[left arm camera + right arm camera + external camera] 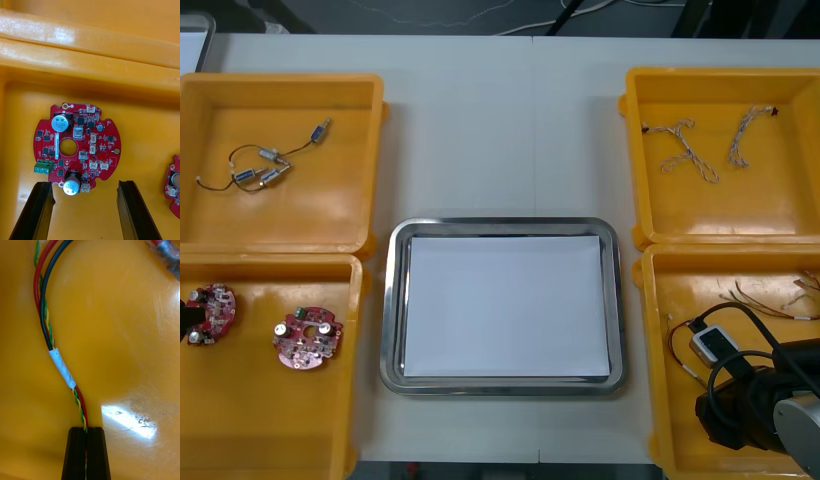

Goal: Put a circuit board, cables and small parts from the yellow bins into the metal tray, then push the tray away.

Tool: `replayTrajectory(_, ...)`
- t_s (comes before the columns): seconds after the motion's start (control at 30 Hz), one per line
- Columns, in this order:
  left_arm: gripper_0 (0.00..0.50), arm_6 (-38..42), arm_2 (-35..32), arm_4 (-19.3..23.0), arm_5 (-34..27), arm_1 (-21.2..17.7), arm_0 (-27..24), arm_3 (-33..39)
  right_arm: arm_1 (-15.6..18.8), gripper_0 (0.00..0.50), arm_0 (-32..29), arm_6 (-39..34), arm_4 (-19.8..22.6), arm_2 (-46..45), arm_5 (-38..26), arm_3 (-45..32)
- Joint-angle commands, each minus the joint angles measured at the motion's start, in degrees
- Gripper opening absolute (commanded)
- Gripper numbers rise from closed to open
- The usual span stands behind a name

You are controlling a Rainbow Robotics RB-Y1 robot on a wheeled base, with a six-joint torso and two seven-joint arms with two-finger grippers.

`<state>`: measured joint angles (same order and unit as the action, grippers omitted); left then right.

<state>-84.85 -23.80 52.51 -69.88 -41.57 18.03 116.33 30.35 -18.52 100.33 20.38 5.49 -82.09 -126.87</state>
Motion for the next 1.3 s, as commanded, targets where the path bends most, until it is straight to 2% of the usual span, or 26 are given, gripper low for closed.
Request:
replayTrajectory(0.03,0.5,-4.2,-1.7,0.7,2.6,0.6,2.9,-1.0,-0.6,0.0,-0.3,2.4,-0.3,-0.1,0.4,-0.9)
replayTrajectory(0.53,0.498,-5.4,0.5,-0.1,5.6,0.6,3.0,-5.1,-0.5,0.0,0.1,2.9,1.7,-7.2,-2.1,-5.8)
replayTrajectory(0.73,0.489,-3.8,1.6,-1.1,5.6,0.6,3.1,-5.1,1.6,0.0,0.3,4.6,6.2,-12.2,-2.3,-5.8)
replayTrajectory(0.9,0.489,-3.0,2.4,-2.3,5.6,1.3,3.1,-5.1,3.8,0.0,0.2,5.2,7.3,-14.4,-2.4,-5.0)
replayTrajectory(1.3,0.489,-1.4,3.7,-4.7,5.5,2.2,2.6,-5.1,5.0,0.0,0.2,7.0,9.8,-18.2,-2.4,-0.2)
